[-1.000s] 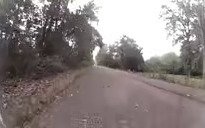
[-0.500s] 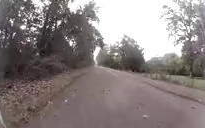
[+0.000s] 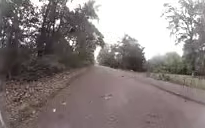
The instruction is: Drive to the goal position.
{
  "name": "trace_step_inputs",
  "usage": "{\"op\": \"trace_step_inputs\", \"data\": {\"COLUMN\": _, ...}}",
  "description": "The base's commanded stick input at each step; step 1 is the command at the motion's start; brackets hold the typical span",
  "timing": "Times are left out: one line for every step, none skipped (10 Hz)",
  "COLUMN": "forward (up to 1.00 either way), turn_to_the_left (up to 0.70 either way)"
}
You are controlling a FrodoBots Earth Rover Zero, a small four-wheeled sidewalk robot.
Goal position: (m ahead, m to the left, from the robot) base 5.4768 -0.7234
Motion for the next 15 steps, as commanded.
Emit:
{"op": "trace_step_inputs", "data": {"forward": 0.7, "turn_to_the_left": 0.0}}
{"op": "trace_step_inputs", "data": {"forward": 0.7, "turn_to_the_left": 0.0}}
{"op": "trace_step_inputs", "data": {"forward": 0.7, "turn_to_the_left": 0.0}}
{"op": "trace_step_inputs", "data": {"forward": 0.7, "turn_to_the_left": 0.0}}
{"op": "trace_step_inputs", "data": {"forward": 0.7, "turn_to_the_left": 0.0}}
{"op": "trace_step_inputs", "data": {"forward": 0.7, "turn_to_the_left": 0.0}}
{"op": "trace_step_inputs", "data": {"forward": 0.7, "turn_to_the_left": 0.0}}
{"op": "trace_step_inputs", "data": {"forward": 0.7, "turn_to_the_left": 0.0}}
{"op": "trace_step_inputs", "data": {"forward": 0.7, "turn_to_the_left": 0.0}}
{"op": "trace_step_inputs", "data": {"forward": 0.7, "turn_to_the_left": 0.0}}
{"op": "trace_step_inputs", "data": {"forward": 0.7, "turn_to_the_left": 0.0}}
{"op": "trace_step_inputs", "data": {"forward": 0.7, "turn_to_the_left": 0.0}}
{"op": "trace_step_inputs", "data": {"forward": 0.7, "turn_to_the_left": 0.0}}
{"op": "trace_step_inputs", "data": {"forward": 0.7, "turn_to_the_left": 0.0}}
{"op": "trace_step_inputs", "data": {"forward": 0.7, "turn_to_the_left": 0.0}}
